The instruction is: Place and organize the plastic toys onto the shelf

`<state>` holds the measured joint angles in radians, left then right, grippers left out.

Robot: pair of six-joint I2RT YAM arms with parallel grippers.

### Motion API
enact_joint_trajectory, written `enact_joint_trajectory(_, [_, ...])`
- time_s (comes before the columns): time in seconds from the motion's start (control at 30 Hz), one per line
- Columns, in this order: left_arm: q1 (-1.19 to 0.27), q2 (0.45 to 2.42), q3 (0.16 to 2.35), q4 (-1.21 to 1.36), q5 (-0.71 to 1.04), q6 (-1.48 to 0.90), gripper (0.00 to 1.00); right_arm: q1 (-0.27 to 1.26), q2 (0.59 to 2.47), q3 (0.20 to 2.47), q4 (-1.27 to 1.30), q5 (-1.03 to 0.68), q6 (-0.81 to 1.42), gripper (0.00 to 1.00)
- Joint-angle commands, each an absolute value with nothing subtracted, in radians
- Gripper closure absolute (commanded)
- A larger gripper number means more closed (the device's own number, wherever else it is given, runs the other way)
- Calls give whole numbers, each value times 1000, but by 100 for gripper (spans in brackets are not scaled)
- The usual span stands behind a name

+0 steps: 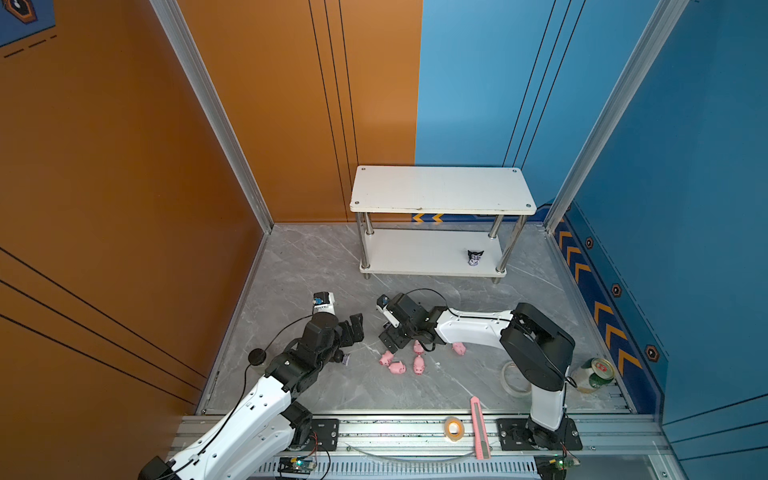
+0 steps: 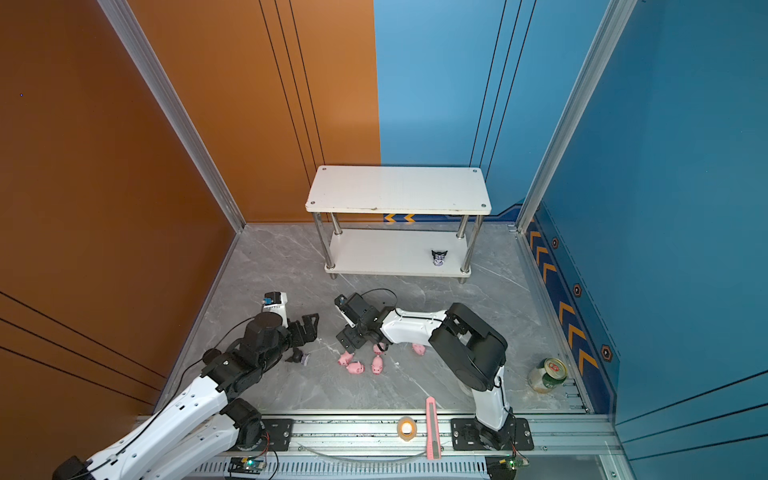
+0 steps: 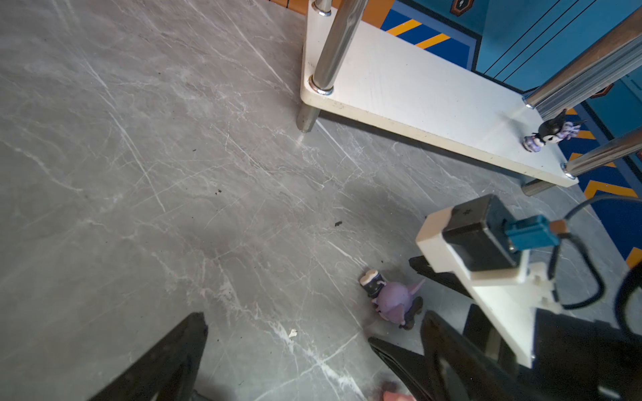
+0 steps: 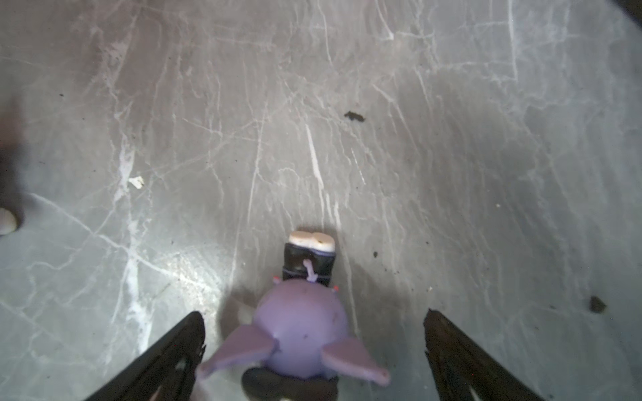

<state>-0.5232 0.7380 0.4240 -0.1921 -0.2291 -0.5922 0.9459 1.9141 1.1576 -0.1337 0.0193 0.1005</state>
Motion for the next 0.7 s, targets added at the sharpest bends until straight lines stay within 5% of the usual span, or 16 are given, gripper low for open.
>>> enact_joint_trajectory(0.0, [-509,746,409,-206,-197,-588,2,941,1921,1166,-89,-9,87,0])
enact_joint_trajectory(0.23, [-502,785,411,-156,-170,-595,2,918,1936,1175,-91,-34,97,23])
enact_joint_trajectory(0.67, [-502,776,394,-144,-161,-602,2,917,1920,1171,-130,-29,169,48])
